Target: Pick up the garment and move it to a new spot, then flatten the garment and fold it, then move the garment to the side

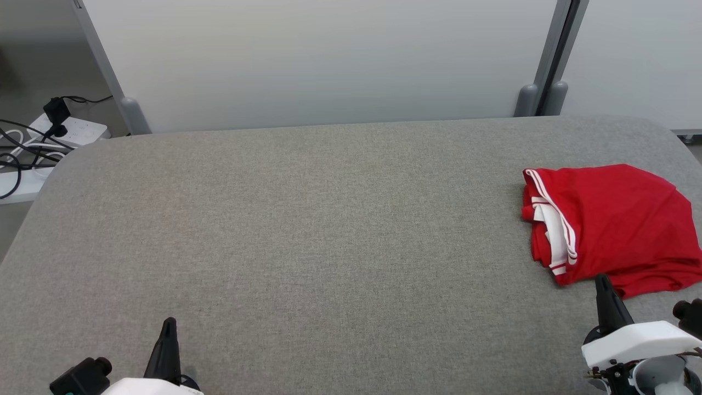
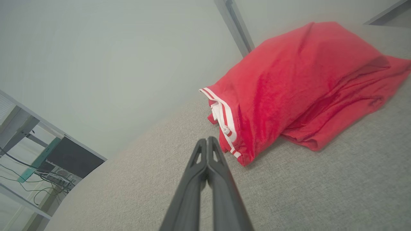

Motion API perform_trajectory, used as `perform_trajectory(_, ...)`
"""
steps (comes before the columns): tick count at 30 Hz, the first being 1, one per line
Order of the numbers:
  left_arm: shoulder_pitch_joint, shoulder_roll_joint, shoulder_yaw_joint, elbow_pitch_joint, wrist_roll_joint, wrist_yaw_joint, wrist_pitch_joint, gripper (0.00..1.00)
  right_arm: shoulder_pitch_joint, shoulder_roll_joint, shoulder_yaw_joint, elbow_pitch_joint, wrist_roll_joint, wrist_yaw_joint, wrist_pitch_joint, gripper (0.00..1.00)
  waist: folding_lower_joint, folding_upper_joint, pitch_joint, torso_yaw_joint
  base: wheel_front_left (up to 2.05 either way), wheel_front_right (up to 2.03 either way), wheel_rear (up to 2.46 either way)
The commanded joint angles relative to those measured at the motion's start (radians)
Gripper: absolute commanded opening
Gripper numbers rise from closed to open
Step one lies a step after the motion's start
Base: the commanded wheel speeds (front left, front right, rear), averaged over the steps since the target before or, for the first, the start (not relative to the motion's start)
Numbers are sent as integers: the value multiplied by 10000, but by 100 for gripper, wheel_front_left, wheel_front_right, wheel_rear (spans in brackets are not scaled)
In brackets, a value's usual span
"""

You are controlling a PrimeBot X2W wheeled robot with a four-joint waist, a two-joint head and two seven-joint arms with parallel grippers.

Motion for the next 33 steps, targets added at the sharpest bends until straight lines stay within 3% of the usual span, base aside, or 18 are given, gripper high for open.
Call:
perform_trajectory(1,-638,179,166,-306,-277,-114,56,0,-188,-50,-38,-349,293,18,107,0,-1,0,4,5,0,0,0)
perform_trajectory(33,-942,213,289,-553,-4055,-352,977,0,78,130,-357,-1129,3954,29,1027,0,-1,0,126,142,0,0,0)
